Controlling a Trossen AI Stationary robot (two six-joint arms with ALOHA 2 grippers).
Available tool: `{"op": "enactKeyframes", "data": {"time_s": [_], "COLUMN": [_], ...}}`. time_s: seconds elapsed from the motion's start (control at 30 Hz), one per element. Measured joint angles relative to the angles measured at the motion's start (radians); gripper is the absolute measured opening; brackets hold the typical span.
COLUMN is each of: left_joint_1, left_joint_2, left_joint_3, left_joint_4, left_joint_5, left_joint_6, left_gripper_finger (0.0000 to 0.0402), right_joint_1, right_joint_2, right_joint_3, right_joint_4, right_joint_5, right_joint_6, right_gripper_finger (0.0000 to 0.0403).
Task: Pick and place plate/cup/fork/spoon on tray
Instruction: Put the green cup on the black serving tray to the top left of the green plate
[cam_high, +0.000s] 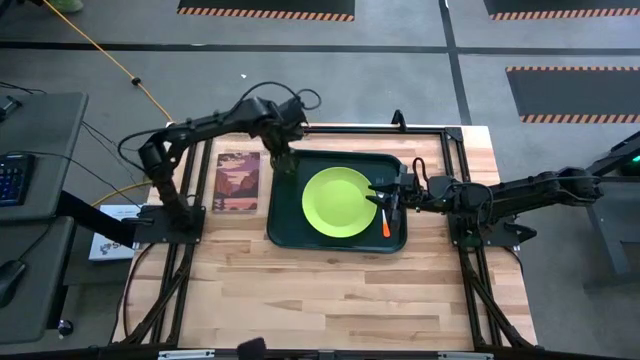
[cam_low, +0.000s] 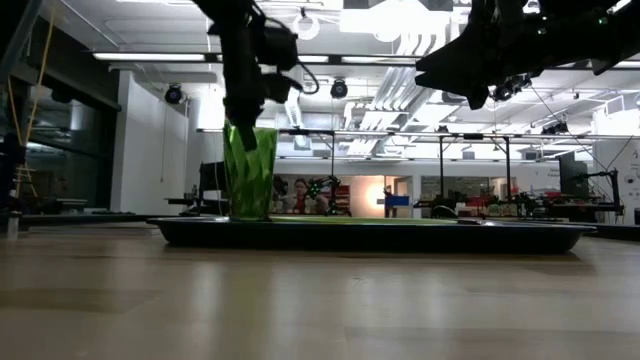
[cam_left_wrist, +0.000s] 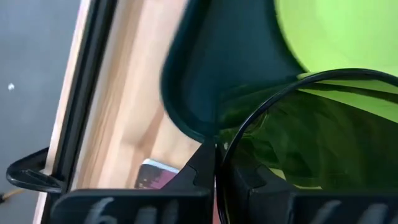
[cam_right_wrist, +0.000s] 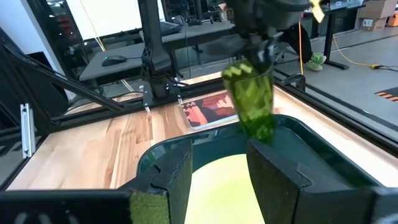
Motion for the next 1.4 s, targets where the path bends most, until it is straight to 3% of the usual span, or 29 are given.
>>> {"op": "enactKeyframes", "data": {"time_s": [0.2,0.73,1.4], "left_joint_1": [0.050,0.059,0.058], "left_joint_2": [0.021,0.022,0.022], "left_joint_3": [0.000,0.000,0.001], "left_joint_4": [0.099,0.074,0.094], "left_joint_5": [0.089,0.096,0.094], "left_joint_6": [0.026,-0.034,-0.044], "left_gripper_finger": [0.0002,0.0007,0.0115], "right_joint_1": [0.000,0.000,0.000], "right_joint_2": [0.000,0.000,0.000], "right_joint_3": [0.000,0.000,0.000], "right_joint_4": [-0.005,-0.004,-0.004], "right_joint_5": [0.000,0.000,0.000], "right_joint_6": [-0.003,0.019,0.016], "right_gripper_finger": [0.0144,0.0144,0.0144]}}
